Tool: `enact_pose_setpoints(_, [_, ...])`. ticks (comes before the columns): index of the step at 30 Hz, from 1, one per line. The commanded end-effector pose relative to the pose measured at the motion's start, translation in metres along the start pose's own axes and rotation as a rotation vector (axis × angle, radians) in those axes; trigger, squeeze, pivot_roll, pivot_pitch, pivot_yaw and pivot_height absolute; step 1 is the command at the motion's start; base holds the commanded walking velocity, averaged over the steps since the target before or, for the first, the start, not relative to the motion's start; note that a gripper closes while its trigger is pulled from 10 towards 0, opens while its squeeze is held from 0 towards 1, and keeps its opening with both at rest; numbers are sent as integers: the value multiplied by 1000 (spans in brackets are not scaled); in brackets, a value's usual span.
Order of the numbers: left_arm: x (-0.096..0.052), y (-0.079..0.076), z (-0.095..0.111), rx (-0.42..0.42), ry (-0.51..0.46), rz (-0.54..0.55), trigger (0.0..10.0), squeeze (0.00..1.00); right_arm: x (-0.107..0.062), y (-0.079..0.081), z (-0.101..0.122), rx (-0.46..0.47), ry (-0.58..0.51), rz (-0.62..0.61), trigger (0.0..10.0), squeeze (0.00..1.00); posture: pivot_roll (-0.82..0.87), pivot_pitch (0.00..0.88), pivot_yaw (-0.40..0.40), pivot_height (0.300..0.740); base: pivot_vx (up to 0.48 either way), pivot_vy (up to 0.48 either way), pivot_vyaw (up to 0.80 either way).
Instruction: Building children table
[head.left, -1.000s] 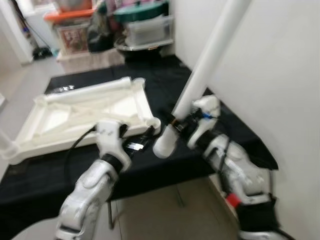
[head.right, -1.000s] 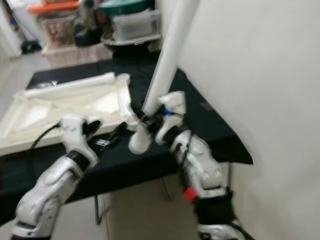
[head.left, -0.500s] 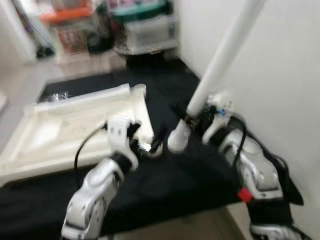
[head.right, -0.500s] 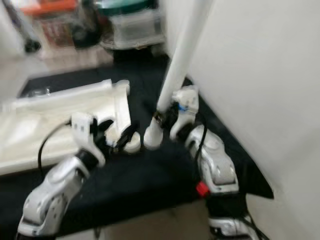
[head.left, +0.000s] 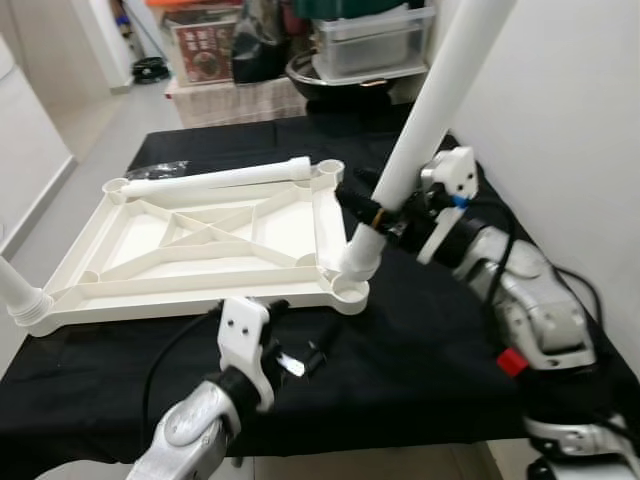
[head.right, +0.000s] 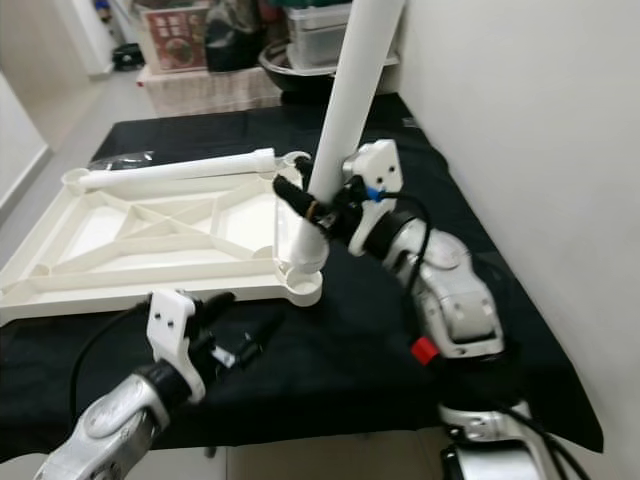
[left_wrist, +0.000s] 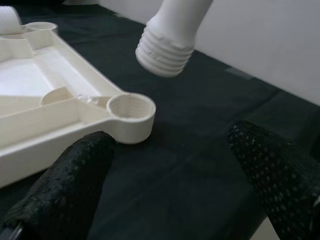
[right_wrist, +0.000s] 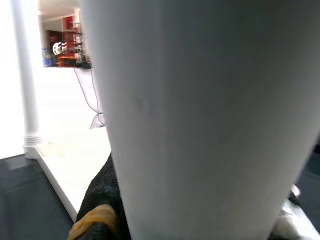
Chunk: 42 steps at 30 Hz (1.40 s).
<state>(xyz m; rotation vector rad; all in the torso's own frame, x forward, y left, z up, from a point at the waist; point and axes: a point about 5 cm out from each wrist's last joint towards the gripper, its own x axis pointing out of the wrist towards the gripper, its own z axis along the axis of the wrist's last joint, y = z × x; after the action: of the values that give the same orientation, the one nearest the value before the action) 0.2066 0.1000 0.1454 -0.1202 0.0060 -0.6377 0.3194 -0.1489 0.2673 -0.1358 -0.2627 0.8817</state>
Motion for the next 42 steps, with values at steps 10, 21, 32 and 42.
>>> enact_pose_setpoints(10, [-23, -5, -3, 308, 48, 46, 10000, 0, 18, 1, 5, -28, 123, 432, 10000, 0, 22, 233, 19, 740, 0, 0, 0])
enact_pose_setpoints(21, [-39, -21, 8, 423, 9, 53, 10000, 0, 39, -14, 38, 110, -57, 598, 10000, 0, 59, 289, 26, 740, 0, 0, 0])
enact_pose_setpoints(32, [-47, -27, 14, 544, -37, 81, 10000, 0, 56, -7, 64, 121, -160, 797, 10000, 0, 90, 319, 25, 740, 0, 0, 0])
enact_pose_setpoints(42, [-49, -33, 19, 544, -56, 85, 10000, 0, 97, 17, 48, -48, 39, 819, 10000, 0, 93, 353, 1, 740, 0, 0, 0])
